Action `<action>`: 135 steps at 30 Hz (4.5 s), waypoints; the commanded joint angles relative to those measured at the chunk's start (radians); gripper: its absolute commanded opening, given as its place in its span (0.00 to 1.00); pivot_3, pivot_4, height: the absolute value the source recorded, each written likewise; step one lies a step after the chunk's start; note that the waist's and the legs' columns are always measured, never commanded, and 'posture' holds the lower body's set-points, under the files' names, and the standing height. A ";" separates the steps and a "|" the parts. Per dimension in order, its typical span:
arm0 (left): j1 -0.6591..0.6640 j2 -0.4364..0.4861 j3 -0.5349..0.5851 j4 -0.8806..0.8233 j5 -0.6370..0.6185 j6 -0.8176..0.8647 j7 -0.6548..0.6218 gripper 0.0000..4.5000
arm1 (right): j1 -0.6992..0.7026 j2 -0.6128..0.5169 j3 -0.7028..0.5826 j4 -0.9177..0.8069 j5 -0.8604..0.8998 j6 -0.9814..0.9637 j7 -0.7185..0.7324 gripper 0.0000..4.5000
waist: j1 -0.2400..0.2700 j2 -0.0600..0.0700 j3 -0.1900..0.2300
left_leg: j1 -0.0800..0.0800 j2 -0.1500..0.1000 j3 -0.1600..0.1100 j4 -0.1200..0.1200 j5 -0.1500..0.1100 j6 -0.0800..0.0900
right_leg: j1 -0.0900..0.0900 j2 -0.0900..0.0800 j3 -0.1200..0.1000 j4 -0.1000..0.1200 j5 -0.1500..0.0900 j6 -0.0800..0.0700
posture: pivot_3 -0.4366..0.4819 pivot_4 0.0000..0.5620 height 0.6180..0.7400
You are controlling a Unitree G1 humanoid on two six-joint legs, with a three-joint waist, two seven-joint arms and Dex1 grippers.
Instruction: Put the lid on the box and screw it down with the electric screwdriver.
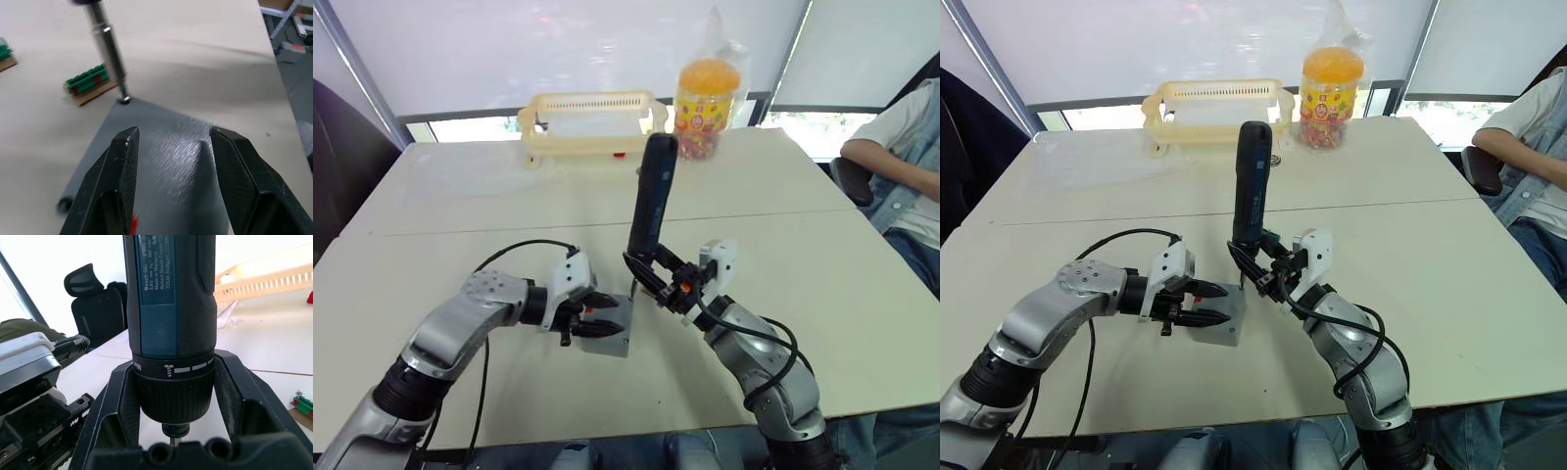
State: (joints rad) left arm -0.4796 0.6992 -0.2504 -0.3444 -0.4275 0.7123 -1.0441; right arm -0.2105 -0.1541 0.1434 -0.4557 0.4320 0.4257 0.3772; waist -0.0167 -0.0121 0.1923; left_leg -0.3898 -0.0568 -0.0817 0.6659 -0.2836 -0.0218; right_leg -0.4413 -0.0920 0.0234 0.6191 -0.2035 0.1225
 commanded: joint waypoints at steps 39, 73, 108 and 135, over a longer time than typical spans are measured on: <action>0.068 0.034 -0.008 0.014 0.026 -0.029 0.005 0.51 | 0.034 -0.024 0.107 0.089 -0.192 -0.199 0.065 0.38 | 0.000 0.000 -0.002 | 0.017 0.001 0.000 -0.003 -0.001 0.001 | 0.016 0.001 0.000 -0.003 -0.001 -0.001 | 0.48 0.27 1.00; 0.096 0.035 -0.013 0.020 0.032 -0.058 0.008 0.51 | 0.065 -0.054 0.113 0.210 -0.280 -0.285 0.084 0.38 | 0.001 0.000 -0.025 | 0.019 0.002 -0.001 -0.003 -0.001 0.002 | 0.018 0.001 -0.001 -0.004 -0.004 -0.005 | 0.48 0.27 1.00; 0.079 0.034 -0.012 0.004 0.028 -0.022 0.016 0.51 | 0.088 0.002 0.111 0.258 -0.214 -0.226 0.084 0.38 | 0.001 0.000 -0.031 | 0.019 0.003 -0.001 -0.004 -0.002 0.003 | 0.019 0.001 -0.001 -0.004 -0.005 -0.005 | 0.48 0.27 1.00; 0.087 0.040 -0.005 0.003 0.035 -0.025 0.018 0.51 | 0.082 -0.028 0.127 0.322 -0.250 -0.232 0.112 0.38 | 0.000 -0.001 -0.033 | 0.033 0.004 -0.001 -0.011 -0.003 0.004 | 0.031 -0.001 -0.001 -0.008 -0.014 -0.003 | 0.48 0.27 1.00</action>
State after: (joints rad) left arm -0.3976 0.7290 -0.2517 -0.3370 -0.4021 0.6842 -1.0232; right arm -0.1710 -0.1537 0.2509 -0.2507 0.2182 0.1235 0.4843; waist -0.0167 -0.0129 0.1591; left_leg -0.3524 -0.0538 -0.0828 0.6510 -0.2865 -0.0182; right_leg -0.4074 -0.0940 0.0226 0.6104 -0.2202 0.1184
